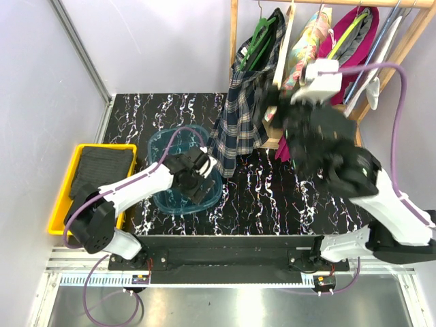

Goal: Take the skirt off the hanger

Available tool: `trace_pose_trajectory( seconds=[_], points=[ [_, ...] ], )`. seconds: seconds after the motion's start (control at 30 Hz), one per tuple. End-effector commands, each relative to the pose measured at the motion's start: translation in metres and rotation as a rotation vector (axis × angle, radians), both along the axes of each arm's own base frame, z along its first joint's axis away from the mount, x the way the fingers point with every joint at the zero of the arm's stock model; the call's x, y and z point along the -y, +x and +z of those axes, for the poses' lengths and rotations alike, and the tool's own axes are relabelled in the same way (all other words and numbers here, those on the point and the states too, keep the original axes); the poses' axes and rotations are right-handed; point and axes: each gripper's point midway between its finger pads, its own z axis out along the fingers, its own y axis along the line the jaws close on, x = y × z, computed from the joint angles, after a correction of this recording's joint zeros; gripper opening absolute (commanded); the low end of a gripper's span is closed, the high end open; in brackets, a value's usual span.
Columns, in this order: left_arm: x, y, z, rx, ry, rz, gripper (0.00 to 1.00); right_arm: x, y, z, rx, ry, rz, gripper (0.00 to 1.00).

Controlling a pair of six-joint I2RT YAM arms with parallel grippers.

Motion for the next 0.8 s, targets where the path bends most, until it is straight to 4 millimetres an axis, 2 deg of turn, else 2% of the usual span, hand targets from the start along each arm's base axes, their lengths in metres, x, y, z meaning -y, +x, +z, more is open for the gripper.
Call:
trace_pose_trajectory(
  seconds=[0.0,0.03,0.07,0.1,0.13,0.17,0.2,0.23,0.27,0.3,0.33,0.37,0.4,0.43,0.47,0.53,0.63,0.77],
  points=[
    [0.008,-0.013,0.013,0.031,-0.003,-0.08,0.83,0.027,0.054,0.044,0.111,0.141,-0.119,0.93],
    [0.011,-0.009,0.025,0.065,-0.017,-0.091,0.84,0.014,0.075,0.033,0.09,0.139,-0.127,0.93],
    [0.013,-0.006,0.032,0.086,-0.023,-0.096,0.84,0.018,0.082,0.051,0.113,0.187,-0.122,0.93],
    [0.015,0.0,0.043,0.118,-0.032,-0.103,0.84,0.011,0.092,0.048,0.095,0.172,-0.093,0.93],
    [0.015,0.007,0.055,0.166,-0.027,-0.125,0.84,-0.001,0.123,0.032,0.059,0.154,-0.119,0.93],
    [0.021,0.019,0.083,0.242,-0.069,-0.129,0.84,0.006,0.123,0.059,0.103,0.213,-0.112,0.93],
    [0.022,0.026,0.098,0.292,-0.076,-0.143,0.85,-0.003,0.134,0.051,0.073,0.196,-0.086,0.93],
    [0.022,0.033,0.115,0.348,-0.075,-0.137,0.86,-0.019,0.163,0.03,0.034,0.162,-0.097,0.93],
    [0.026,0.044,0.149,0.433,-0.119,-0.124,0.87,-0.012,0.16,0.052,0.077,0.207,-0.089,0.93],
    [0.025,0.049,0.164,0.477,-0.121,-0.122,0.89,-0.018,0.165,0.052,0.084,0.209,-0.075,0.92],
    [0.021,0.057,0.181,0.533,-0.115,-0.096,0.92,-0.027,0.183,0.039,0.069,0.195,-0.082,0.92],
    [0.019,0.06,0.194,0.569,-0.12,-0.081,0.98,-0.025,0.185,0.044,0.085,0.211,-0.085,0.91],
    [0.016,0.066,0.216,0.62,-0.14,-0.059,0.99,-0.028,0.19,0.04,0.077,0.227,-0.072,0.91],
    [0.012,0.068,0.225,0.648,-0.136,-0.044,0.99,-0.03,0.2,0.027,0.05,0.222,-0.08,0.9],
    [0.009,0.07,0.234,0.67,-0.139,-0.035,0.99,-0.024,0.208,0.022,0.036,0.231,-0.092,0.89],
    [-0.002,0.076,0.259,0.742,-0.159,0.0,0.99,-0.03,0.218,0.003,-0.021,0.265,-0.059,0.88],
    [-0.017,0.084,0.278,0.8,-0.173,0.047,0.99,-0.03,0.229,-0.012,-0.053,0.276,-0.063,0.87],
    [-0.029,0.085,0.283,0.814,-0.189,0.083,0.99,-0.03,0.237,-0.024,-0.072,0.261,-0.08,0.87]
  ],
)
